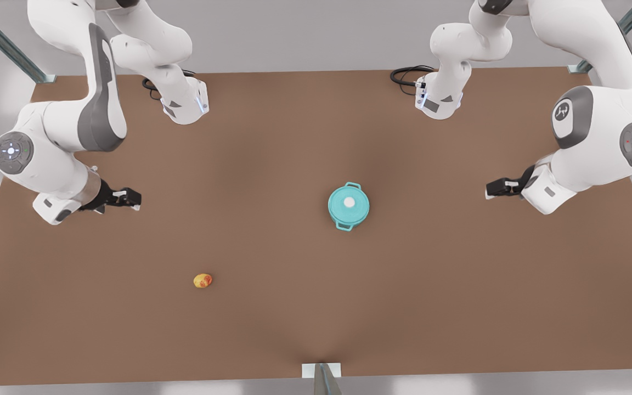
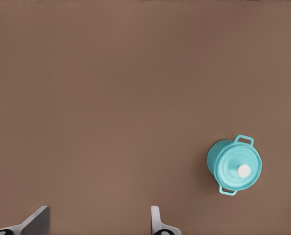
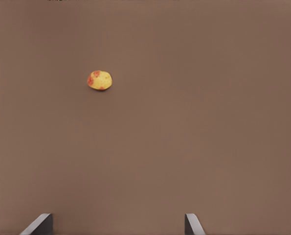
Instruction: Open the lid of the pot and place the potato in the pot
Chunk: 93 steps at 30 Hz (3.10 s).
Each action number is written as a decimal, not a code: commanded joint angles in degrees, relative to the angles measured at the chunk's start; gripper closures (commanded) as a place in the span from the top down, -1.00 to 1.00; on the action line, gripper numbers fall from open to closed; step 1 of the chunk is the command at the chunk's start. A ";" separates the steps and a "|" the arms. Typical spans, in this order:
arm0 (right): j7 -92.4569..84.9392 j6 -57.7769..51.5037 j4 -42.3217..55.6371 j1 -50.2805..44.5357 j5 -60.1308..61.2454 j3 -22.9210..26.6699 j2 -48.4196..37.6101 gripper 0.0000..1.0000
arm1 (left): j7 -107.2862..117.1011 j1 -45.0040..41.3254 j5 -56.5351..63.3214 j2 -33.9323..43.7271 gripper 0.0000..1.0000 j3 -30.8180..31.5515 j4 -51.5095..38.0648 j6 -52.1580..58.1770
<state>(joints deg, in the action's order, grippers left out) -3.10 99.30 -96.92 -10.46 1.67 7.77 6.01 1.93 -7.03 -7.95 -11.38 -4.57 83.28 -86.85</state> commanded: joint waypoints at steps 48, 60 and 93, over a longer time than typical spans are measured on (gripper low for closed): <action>-79.34 25.50 17.55 -7.30 3.95 -1.09 36.26 1.00 | 48.25 -36.21 12.17 -14.46 -0.17 2.55 29.75 -54.30; -78.55 26.21 17.38 -6.68 3.78 -1.00 42.68 1.00 | 46.67 -26.72 11.20 -37.74 -0.29 -0.96 -3.55 -47.97; -80.40 31.39 18.17 -4.93 4.48 -1.09 45.84 0.41 | -3.34 -4.39 7.51 -2.16 1.00 -1.05 2.68 -8.77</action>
<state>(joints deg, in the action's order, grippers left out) -80.02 130.57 -78.77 -15.38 6.11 6.68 51.93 11.19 -11.44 -0.57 -13.58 -5.62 85.98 -96.66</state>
